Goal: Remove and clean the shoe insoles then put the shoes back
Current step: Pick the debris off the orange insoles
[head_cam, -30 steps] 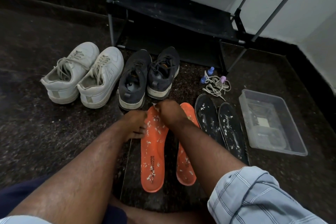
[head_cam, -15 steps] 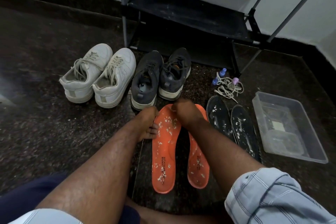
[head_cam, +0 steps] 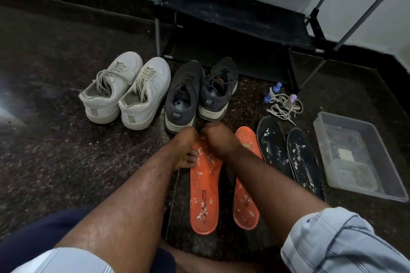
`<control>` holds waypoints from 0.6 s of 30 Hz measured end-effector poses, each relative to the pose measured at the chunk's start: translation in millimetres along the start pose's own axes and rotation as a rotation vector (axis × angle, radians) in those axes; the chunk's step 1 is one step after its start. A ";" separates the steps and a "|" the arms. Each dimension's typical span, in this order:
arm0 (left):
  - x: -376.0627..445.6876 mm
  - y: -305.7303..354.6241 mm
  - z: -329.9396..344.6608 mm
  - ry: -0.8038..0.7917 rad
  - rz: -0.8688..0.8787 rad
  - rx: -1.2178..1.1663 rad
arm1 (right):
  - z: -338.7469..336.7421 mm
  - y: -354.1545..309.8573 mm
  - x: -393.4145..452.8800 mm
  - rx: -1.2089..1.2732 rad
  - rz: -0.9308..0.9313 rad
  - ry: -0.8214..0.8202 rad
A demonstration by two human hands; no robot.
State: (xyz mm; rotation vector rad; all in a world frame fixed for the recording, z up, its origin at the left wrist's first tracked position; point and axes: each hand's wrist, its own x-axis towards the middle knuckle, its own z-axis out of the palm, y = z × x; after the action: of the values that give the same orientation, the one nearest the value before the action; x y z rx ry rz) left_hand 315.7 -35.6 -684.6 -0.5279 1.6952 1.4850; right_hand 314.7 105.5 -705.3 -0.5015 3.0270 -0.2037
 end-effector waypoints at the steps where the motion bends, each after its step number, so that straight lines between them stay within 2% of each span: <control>1: 0.0 0.3 0.1 0.002 0.001 0.001 | 1.7 -2.5 -1.8 0.015 -0.035 -0.005; 3: -0.6 0.3 0.4 0.002 0.002 0.001 | 0.0 6.6 -2.8 -0.036 -0.007 -0.007; 5: -1.8 0.1 -0.2 -0.005 0.002 0.001 | -3.5 20.9 -1.7 -0.100 0.105 -0.012; 7: -1.9 0.1 -1.1 -0.008 -0.002 0.004 | -2.2 22.1 -3.1 -0.067 0.170 0.029; 11: 0.2 0.2 1.0 -0.009 -0.002 0.035 | 2.3 14.2 -15.9 0.002 0.061 0.000; 15: -2.2 0.0 1.9 -0.013 0.011 0.033 | -7.1 33.9 -17.9 -0.007 0.287 0.014; 18: -4.9 1.1 1.8 -0.017 0.007 0.030 | -7.5 14.9 -18.5 0.006 0.179 -0.009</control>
State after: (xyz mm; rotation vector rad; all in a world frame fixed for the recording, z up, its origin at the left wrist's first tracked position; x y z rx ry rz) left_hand 318.4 -34.7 -680.1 -0.4924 1.7052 1.4629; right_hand 326.9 126.4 -699.2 -0.2279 3.0384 -0.1991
